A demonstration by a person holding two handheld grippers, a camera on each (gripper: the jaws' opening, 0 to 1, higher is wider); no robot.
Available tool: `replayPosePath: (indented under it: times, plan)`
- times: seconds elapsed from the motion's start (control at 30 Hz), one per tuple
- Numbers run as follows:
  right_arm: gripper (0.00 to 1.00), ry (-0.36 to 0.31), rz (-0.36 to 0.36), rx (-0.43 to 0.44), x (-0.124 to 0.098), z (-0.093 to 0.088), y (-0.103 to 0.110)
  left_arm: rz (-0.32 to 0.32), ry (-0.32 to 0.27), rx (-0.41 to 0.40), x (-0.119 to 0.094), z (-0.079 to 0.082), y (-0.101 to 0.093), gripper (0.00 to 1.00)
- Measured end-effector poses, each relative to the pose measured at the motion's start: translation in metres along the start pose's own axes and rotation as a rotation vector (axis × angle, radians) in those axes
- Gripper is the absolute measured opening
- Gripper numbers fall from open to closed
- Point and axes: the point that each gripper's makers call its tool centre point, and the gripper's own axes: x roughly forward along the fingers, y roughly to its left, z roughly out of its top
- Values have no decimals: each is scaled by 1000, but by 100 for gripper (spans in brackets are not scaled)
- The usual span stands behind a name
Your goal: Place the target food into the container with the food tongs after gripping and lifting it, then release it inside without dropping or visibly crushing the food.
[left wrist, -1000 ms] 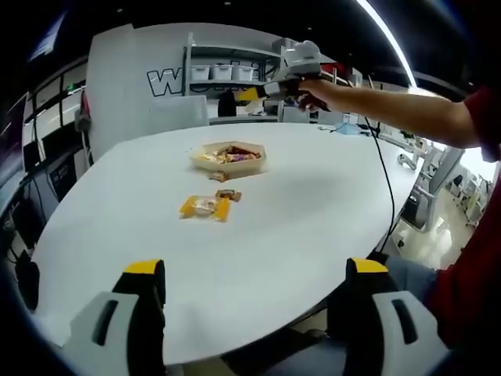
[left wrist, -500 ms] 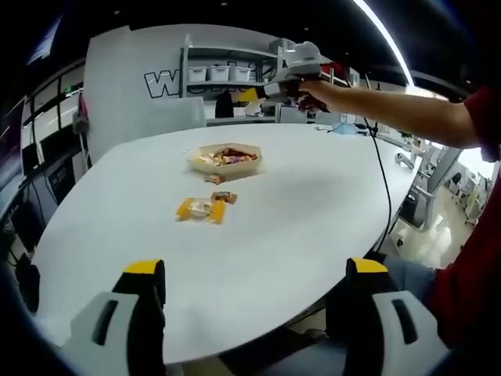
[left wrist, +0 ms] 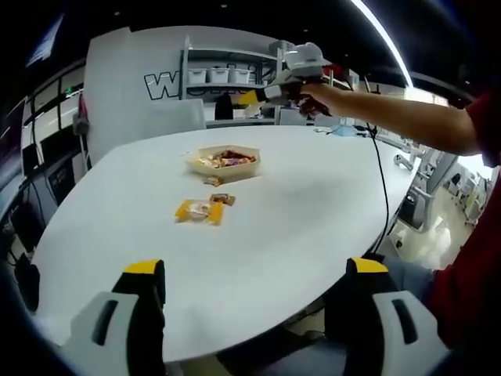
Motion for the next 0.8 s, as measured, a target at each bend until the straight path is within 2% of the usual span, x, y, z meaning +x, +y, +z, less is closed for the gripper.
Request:
replayPosePath:
  times: [0.47,0.8]
  plan:
    - [25,7,33,79,-2,-20,8,-6,-5,2,0,1,-5,94]
    - [25,33,43,108,-9,-51,18,-13,-13,-7,0,1,-9,95]
